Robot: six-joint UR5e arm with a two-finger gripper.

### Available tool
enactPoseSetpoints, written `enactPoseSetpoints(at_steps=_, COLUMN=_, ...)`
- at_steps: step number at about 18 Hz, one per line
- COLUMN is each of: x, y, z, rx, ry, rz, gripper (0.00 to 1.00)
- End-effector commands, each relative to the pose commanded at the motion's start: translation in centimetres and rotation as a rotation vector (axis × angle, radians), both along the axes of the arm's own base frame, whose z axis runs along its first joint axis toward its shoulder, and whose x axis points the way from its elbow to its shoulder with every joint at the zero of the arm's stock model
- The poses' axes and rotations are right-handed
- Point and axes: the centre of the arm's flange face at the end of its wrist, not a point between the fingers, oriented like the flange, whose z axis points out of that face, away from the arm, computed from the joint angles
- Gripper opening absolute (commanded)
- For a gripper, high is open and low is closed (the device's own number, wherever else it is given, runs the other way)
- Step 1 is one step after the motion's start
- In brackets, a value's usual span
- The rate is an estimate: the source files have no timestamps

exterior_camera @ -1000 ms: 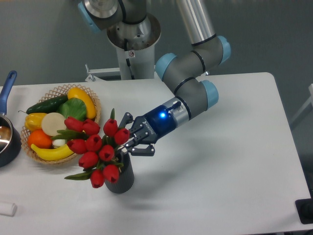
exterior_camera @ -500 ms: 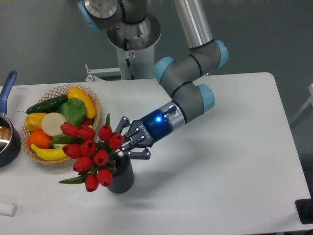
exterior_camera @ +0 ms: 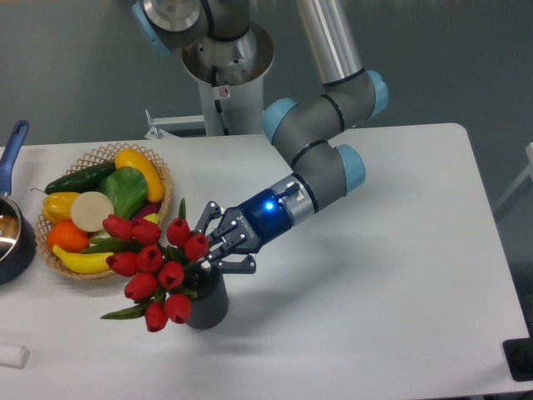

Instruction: Insert the flowers into the vase

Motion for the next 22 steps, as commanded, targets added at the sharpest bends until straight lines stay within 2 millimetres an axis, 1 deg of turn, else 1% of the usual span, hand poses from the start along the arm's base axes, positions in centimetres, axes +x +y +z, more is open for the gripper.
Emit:
enactPoseSetpoints(at_steps=3, x=-0.2, y=-0.1, z=0.0, rx=0.005, ry=0.011, rz=0.003, gripper=0.32)
enactPoseSetpoints(at_steps=5, x=-0.3, y=-0.1, z=0.0, rx=0.006, ry=0.013, rz=0.004, gripper=0.40)
enactPoseSetpoints(at_steps=8, x=-0.4, y=-0.1, z=0.2, rx=0.009, ry=0.018, rz=0.006, gripper=0.46)
enactPoseSetpoints(at_steps=10, x=-0.6, y=-0.3, z=0.2, rx=0.012, ry=0.022, rz=0.010, gripper=0.59)
enactPoseSetpoints(at_steps=13, x=-0.8, y=-0.5, z=0.3, rx=0.027, ry=0.046, rz=0.014, gripper=0.95)
enactPoseSetpoints(at_steps=14, x=-1.2, y=-0.9, z=0.2, rx=0.035, ry=0.061, rz=0.022, gripper=1.00)
enactPoseSetpoints(at_steps=17, x=-1.4, y=-1.9, z=0.1, rx=0.034, ry=0.069, rz=0.040, gripper=1.00)
enactPoseSetpoints(at_steps=18, x=-1.2, y=-2.3, z=0.6, rx=0.022, ry=0.092, rz=0.041, gripper=1.00)
enactPoseSetpoints(at_steps=20, x=-1.7, y=-3.9, z=1.4, rx=-0.032, ry=0.167, rz=0.062, gripper=1.00)
enactPoseSetpoints(at_steps=22, x=-2.0, y=-4.8, z=2.6, rx=-0.065, ry=0.221, rz=0.074, gripper=1.00)
